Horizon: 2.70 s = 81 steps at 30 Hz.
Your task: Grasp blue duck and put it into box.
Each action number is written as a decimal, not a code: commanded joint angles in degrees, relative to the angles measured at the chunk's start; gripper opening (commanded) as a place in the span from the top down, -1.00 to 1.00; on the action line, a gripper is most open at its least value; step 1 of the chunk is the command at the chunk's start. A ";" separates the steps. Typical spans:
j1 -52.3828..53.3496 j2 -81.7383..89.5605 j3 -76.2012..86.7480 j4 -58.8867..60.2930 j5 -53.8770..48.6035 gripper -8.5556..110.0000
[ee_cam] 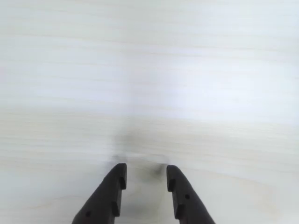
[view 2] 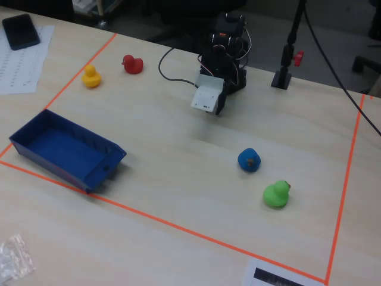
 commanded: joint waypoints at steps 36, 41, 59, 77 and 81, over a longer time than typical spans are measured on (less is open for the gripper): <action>-0.35 -0.70 0.09 0.44 0.00 0.70; -0.35 -0.70 0.09 0.44 0.00 0.70; -5.27 -14.77 -15.03 -16.61 1.49 0.70; -18.11 -66.09 -45.88 -38.67 6.50 0.38; -19.42 -73.39 -48.08 -41.57 7.12 0.36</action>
